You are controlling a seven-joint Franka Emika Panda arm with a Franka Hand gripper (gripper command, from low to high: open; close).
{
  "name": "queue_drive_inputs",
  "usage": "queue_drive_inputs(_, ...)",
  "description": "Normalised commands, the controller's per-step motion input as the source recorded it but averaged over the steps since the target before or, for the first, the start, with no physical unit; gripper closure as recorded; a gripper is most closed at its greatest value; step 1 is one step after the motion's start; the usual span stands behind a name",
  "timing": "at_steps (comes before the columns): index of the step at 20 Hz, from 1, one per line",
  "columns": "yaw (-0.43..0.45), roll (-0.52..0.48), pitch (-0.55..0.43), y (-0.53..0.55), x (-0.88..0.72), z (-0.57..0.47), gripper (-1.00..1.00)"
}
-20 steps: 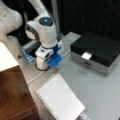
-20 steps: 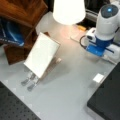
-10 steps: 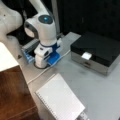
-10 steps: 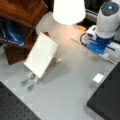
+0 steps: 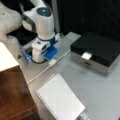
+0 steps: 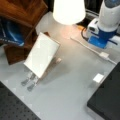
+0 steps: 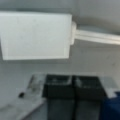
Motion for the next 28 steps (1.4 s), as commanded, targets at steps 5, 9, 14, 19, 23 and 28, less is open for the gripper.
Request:
queue_drive_inputs(5,0.009,0.141,-0.27,0.09,-0.35,0.14,1.0)
queue_drive_inputs(9,-0.009,0.159,-0.12,0.16,-0.11,0.41,1.0)
queue_drive_inputs(14,-0.032,0.165,0.008,0.16,0.12,0.35,1.0)
queue_drive_inputs(19,-0.027,0.169,0.161,0.1,0.29,0.28,1.0)
queue_drive_inputs(23,-0.025,0.13,0.243,0.01,0.41,0.31,-1.0)
queue_drive_inputs(28,-0.014,0.074,0.285,0.01,0.45,0.28,-1.0)
